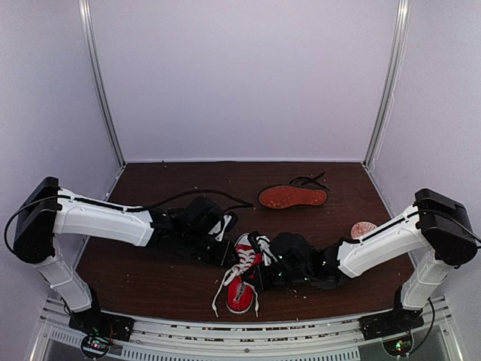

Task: Tie the shoes
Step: Cross the half-tied shoelace with the shoelace loop.

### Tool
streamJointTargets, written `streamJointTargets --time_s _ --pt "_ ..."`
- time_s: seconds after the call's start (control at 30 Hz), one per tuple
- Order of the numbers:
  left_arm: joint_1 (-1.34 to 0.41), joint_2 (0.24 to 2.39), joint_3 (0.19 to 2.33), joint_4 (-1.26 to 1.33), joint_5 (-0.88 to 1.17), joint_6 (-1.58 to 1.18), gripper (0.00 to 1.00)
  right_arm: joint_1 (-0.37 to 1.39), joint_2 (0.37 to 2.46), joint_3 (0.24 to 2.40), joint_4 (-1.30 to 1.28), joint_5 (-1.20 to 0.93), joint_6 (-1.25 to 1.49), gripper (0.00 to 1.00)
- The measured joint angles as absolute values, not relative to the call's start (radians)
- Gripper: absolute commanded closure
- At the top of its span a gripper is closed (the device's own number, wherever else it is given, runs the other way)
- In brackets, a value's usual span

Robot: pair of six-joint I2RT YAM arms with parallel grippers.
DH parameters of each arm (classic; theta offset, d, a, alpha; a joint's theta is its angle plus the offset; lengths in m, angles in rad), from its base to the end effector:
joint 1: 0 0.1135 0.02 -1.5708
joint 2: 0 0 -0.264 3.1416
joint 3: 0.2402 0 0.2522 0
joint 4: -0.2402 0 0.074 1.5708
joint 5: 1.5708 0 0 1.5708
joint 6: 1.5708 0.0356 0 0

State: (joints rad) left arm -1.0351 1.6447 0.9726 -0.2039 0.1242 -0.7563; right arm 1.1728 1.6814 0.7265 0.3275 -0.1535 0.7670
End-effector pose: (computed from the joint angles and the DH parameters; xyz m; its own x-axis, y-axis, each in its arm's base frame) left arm 0.1690 -0.2934 0.1872 -0.8986 0.1797 -0.4004 0.3810 0.7721 -0.5086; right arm 0.1221 0.3045 0.1465 -0.8293 -0.2030 -0.5206 -0.5326 0.5692 0.6264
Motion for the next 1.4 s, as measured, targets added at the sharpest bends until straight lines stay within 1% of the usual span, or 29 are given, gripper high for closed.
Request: streamJointTargets --time_s 0.5,0.6,0.73,0.8,1.0,1.4 --pt "-1.033 1.674 0.973 -0.202 0.162 -0.762 0.8 1.173 1.681 0.727 0.327 -0.155 0.767 1.0" --pt "-1.033 1.684 0.973 -0.201 0.164 -0.766 0.84 1.173 1.681 0.727 0.327 -0.155 0.767 1.0" --pt "-1.033 1.703 0.973 -0.193 0.173 -0.776 0.96 1.173 1.681 0.724 0.333 -0.155 0.767 1.0" --pt "-1.033 1.707 0.973 -0.191 0.176 -0.781 1.0 1.173 1.681 0.717 0.336 -0.155 0.767 1.0" --pt "-1.033 1.707 0.973 -0.167 0.179 -0.795 1.0 1.173 1.67 0.711 0.332 -0.154 0.767 1.0" --pt "-1.045 1.689 0.942 -0.028 0.204 -0.82 1.0 1.173 1.658 0.709 0.321 -0.146 0.783 1.0"
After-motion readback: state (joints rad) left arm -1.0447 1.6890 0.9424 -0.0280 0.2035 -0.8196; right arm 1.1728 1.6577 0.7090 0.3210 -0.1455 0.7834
